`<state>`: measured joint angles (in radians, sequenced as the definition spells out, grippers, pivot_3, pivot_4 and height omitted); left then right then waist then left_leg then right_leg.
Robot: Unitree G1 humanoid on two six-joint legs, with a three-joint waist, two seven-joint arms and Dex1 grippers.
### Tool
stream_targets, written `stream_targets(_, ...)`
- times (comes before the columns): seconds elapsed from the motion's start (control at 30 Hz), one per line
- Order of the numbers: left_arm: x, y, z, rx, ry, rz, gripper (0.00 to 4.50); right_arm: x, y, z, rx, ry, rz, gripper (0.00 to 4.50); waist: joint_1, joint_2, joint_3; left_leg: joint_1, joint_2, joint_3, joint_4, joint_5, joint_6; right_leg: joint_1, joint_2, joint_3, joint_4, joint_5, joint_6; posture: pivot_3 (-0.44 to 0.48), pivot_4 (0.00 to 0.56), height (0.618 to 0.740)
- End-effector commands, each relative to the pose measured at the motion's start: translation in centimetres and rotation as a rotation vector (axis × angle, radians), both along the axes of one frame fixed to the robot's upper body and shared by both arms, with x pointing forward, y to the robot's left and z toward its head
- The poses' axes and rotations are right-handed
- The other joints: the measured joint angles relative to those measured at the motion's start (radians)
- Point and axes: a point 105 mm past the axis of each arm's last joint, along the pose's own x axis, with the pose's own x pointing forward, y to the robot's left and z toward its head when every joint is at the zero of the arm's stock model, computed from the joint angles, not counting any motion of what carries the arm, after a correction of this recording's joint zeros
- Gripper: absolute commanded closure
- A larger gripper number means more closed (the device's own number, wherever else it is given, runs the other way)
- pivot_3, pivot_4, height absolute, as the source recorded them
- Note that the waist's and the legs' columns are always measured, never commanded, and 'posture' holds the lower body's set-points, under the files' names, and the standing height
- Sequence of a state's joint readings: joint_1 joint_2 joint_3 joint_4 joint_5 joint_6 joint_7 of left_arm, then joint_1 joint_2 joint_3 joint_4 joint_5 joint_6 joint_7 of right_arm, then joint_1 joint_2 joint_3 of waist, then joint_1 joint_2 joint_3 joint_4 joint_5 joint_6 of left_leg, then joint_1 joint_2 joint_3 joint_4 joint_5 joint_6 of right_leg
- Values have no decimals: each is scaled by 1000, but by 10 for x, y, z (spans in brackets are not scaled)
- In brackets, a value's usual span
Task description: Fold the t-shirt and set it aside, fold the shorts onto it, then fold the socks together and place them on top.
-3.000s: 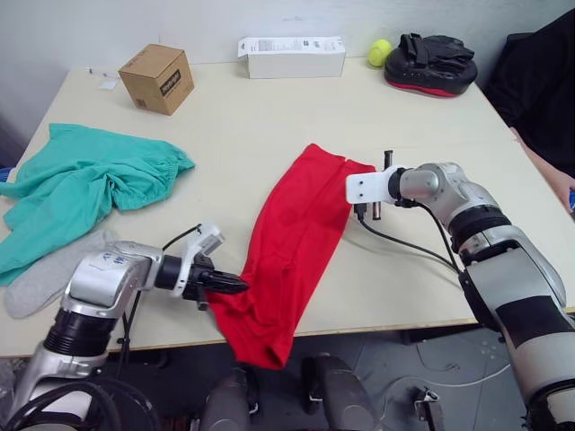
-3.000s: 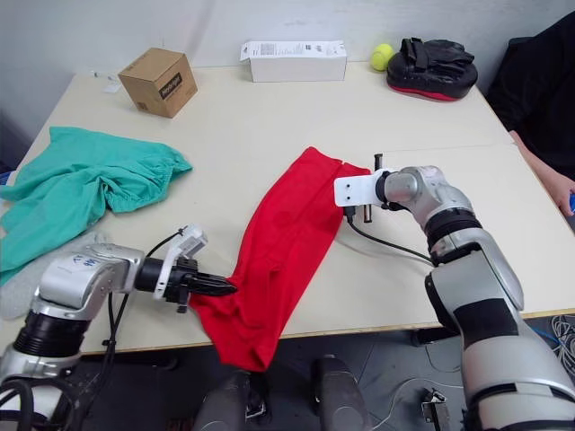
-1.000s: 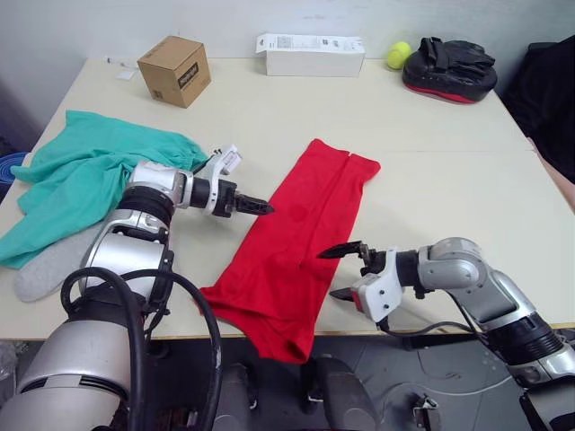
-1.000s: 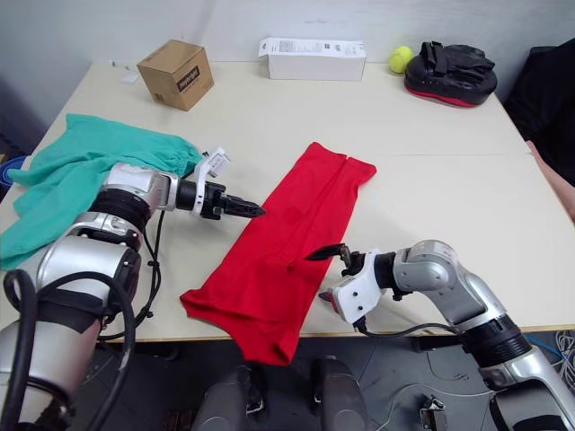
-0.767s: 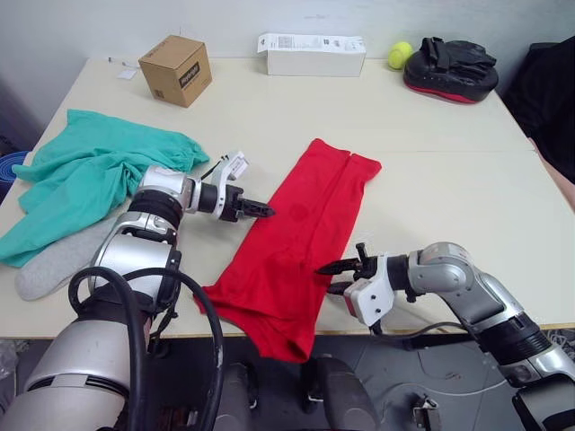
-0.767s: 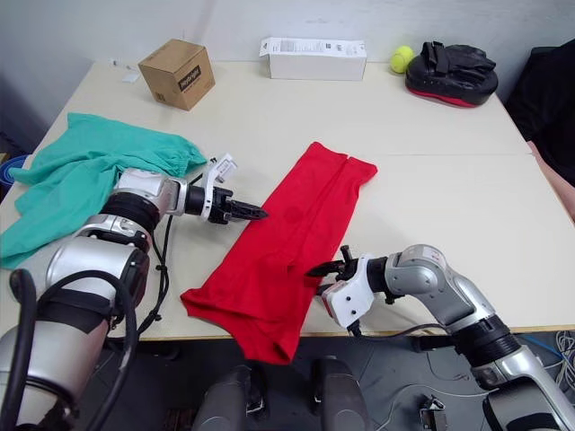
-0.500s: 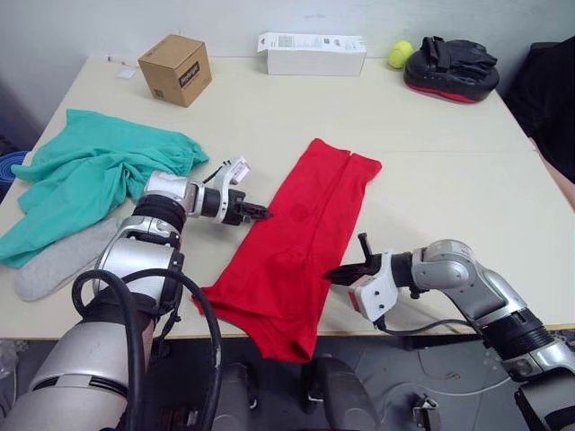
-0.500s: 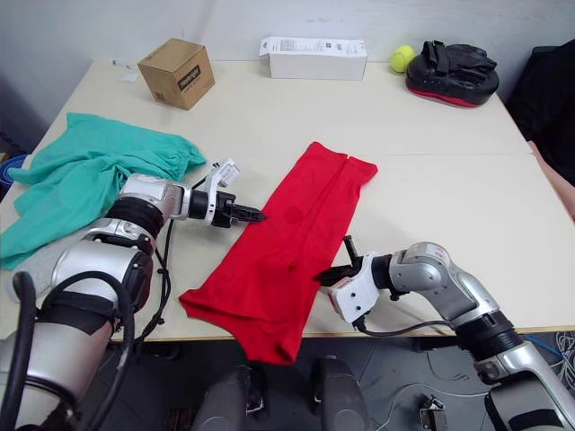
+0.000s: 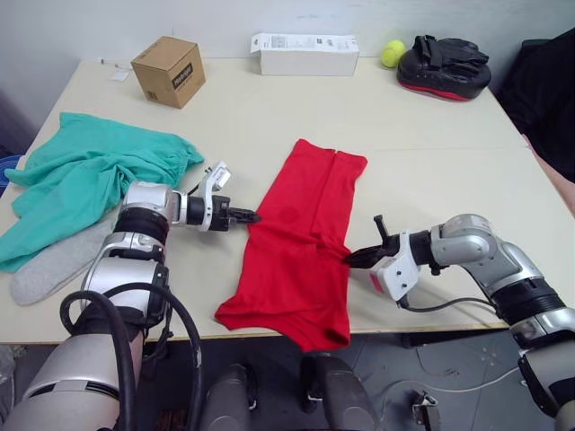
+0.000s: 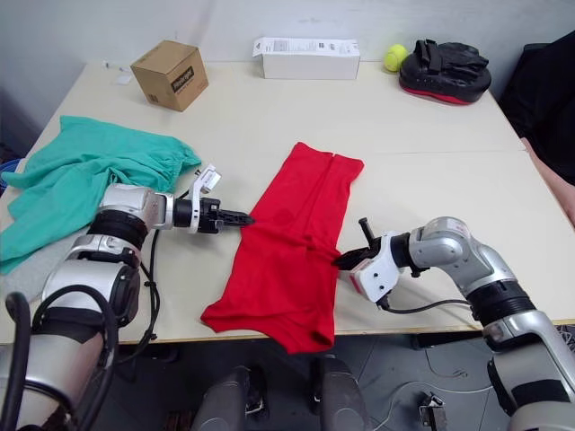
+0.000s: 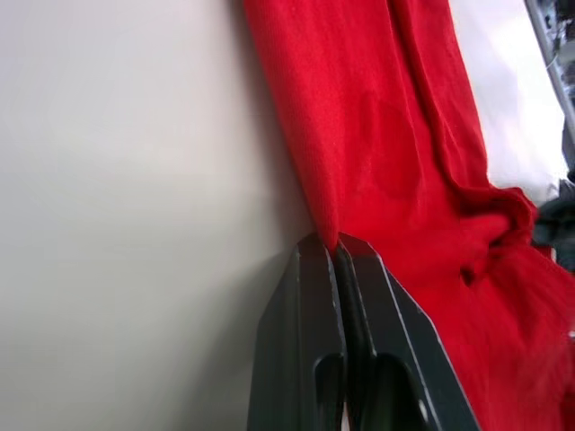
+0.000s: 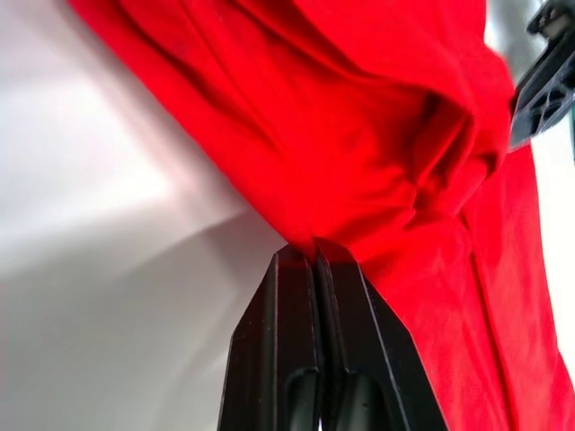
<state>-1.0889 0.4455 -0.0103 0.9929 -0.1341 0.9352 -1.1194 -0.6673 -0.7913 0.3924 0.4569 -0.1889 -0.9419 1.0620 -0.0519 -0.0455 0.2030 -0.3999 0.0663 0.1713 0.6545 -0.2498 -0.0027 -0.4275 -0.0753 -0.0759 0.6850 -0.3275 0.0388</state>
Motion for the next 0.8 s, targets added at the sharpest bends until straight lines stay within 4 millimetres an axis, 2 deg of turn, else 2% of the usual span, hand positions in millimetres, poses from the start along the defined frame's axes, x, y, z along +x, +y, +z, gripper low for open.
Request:
stream_targets(0.03, -10, 6, 3, -13, -5, 58, 4467, -1, -7, 1, -29, -12, 49, 4500, -3, 0, 0, 1, 0, 0, 0, 0, 0, 0, 0, 1, 1, 0, 0, 0, 150, 740)
stream_targets(0.2, -33, 13, 3, -14, -54, 174, 4467, 0, -2, 0, -13, -14, 106, 4500, -5, 0, 0, 3, 0, 1, 0, 0, 0, 1, 0, 3, 3, 0, 0, 0, 150, 740)
stream_targets(0.4, -67, 22, -1, -1, -110, 312, 4467, 1, 16, 3, 37, -53, 181, 4500, -4, 0, 0, 10, 0, 1, -3, 1, -1, 7, 0, 4, 3, -1, -1, 0, 150, 740)
stream_targets(0.63, -66, 42, -2, 19, -146, 466, 4467, 12, 19, 7, 55, -73, 166, 4500, -2, 0, 0, 14, 0, -1, -3, 1, -2, 12, -1, 3, 0, -1, -1, 0, 150, 740)
stream_targets(0.8, -59, 40, 2, 4, -164, 440, 4467, 15, 17, 6, 38, -79, 165, 4500, -1, 0, 0, 14, -1, -3, -6, 0, -2, 14, -1, 1, -4, -1, -1, 0, 150, 740)
